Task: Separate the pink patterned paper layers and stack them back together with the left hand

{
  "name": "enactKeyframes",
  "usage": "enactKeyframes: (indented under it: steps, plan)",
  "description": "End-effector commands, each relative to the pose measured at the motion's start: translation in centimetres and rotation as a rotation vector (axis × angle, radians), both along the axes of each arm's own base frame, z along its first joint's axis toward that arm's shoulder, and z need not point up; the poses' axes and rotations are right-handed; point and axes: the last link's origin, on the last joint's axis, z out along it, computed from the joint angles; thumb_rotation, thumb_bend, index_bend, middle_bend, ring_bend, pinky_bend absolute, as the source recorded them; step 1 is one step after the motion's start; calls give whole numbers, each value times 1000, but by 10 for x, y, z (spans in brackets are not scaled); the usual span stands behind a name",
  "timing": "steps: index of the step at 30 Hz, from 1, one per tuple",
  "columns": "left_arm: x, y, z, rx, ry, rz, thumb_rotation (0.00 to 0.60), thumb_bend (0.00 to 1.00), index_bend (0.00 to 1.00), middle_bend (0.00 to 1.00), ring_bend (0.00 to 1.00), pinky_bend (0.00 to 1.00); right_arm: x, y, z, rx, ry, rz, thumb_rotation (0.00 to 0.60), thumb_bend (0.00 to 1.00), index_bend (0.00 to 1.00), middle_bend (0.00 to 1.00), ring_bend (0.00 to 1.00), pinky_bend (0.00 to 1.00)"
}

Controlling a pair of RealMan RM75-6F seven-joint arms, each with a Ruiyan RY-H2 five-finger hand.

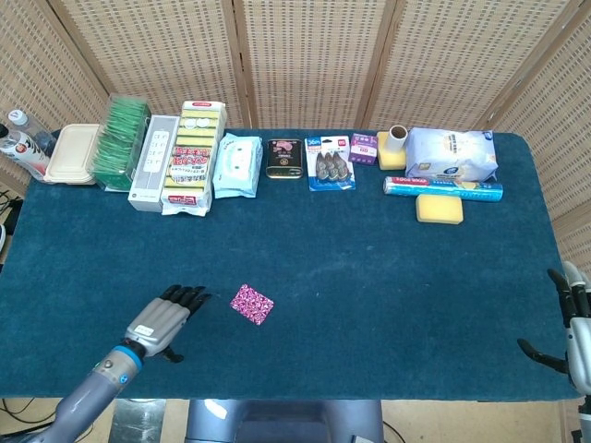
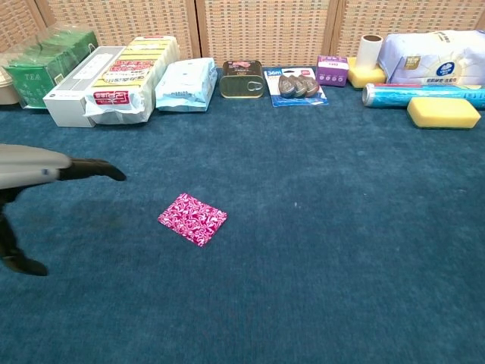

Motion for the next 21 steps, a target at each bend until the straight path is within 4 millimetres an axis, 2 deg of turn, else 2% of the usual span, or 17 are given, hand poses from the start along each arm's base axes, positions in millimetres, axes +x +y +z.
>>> enactKeyframes:
  steps: [1,9,21]
  plan:
    - [38,12,-32,-93,5,-52,600,41,0,0,0,0,-1,0,2,1,-5,-1,600,0,0,0,0,0]
    - [58,13,-52,-115,29,-67,600,42,0,0,15,15,-1,-1,4,-1,-17,-4,600,0,0,0,0,0]
    - [64,12,-65,-139,50,-55,600,43,0,0,33,26,-2,-2,5,-1,-26,-6,600,0,0,0,0,0]
